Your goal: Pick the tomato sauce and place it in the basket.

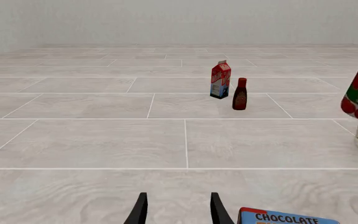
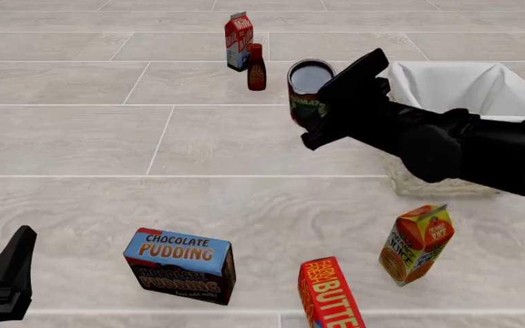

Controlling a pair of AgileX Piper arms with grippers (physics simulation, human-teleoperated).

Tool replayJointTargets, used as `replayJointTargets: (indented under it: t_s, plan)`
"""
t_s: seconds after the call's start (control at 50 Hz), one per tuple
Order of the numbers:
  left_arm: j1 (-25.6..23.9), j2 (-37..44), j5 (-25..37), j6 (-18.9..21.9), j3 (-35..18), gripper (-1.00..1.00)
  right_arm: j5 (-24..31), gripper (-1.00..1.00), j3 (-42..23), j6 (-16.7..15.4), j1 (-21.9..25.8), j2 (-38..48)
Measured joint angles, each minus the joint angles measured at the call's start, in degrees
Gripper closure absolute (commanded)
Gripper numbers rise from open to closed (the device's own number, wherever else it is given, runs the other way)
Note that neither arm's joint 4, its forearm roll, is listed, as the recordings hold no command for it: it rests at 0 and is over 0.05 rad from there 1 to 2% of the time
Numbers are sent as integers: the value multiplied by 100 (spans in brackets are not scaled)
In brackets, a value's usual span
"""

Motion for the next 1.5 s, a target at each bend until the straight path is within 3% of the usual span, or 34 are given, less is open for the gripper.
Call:
replayJointTargets:
  t_s: [0.86, 1.5]
  plan:
    - [0, 0, 0, 0, 0, -100, 640, 100, -438, -316, -1002, -745]
    - [0, 0, 0, 0, 0, -100, 786, 100, -466, -193, -1873, -1135]
